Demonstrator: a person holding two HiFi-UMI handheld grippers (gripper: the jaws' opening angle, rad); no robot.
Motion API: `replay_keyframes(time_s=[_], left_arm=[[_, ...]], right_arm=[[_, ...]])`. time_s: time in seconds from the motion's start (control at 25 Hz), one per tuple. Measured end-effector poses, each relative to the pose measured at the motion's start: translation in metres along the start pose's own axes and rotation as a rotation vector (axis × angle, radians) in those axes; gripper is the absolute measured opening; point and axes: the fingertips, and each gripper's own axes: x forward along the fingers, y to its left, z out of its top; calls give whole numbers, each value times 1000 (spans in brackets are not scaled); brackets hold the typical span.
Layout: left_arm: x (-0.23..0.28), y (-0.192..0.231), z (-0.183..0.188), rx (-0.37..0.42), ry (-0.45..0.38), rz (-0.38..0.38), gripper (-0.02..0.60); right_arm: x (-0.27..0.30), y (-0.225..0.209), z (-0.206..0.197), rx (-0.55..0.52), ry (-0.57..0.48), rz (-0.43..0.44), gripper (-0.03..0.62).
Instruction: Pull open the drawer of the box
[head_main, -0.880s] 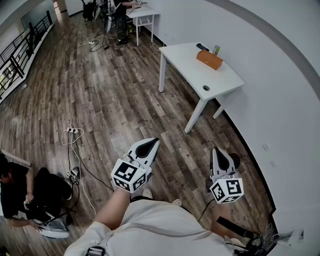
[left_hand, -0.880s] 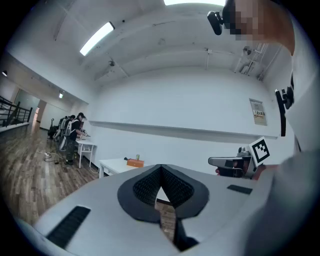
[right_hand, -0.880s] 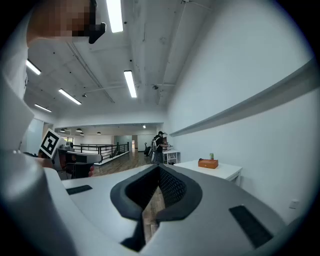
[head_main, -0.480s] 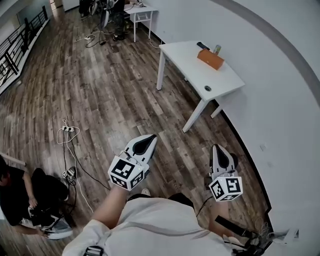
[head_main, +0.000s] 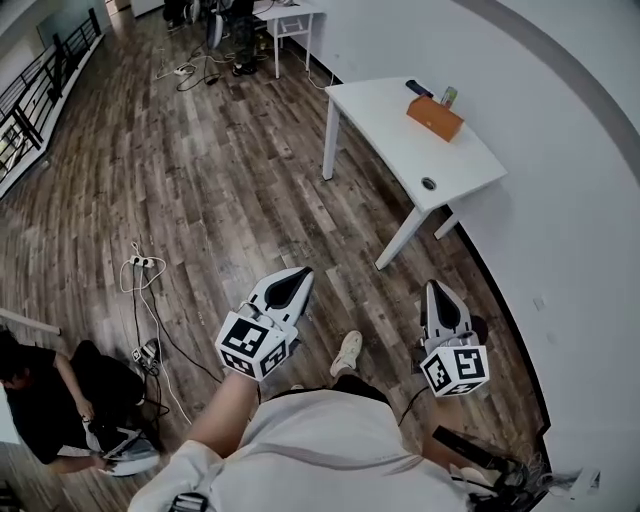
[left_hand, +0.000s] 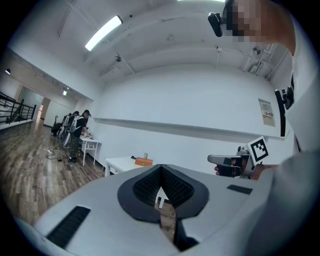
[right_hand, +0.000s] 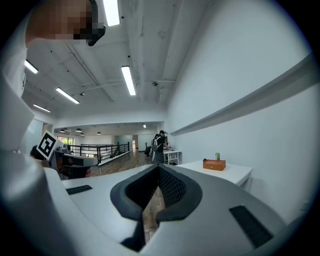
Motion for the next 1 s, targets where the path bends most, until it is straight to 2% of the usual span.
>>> replay_keyframes(time_s=[0.2, 0.48, 0.76, 1.0], left_arm=[[70, 19, 14, 25, -1, 26, 8], [178, 23, 33, 43, 9, 29, 8], [242, 18, 39, 70, 28, 17, 9], [278, 31, 44, 81, 26, 6, 8]], right_arm=[[54, -53, 2, 15, -16, 19, 3], [105, -143, 13, 29, -21, 21, 3], [130, -200, 7, 62, -26, 7, 3], [153, -223, 0, 74, -20, -5, 3]])
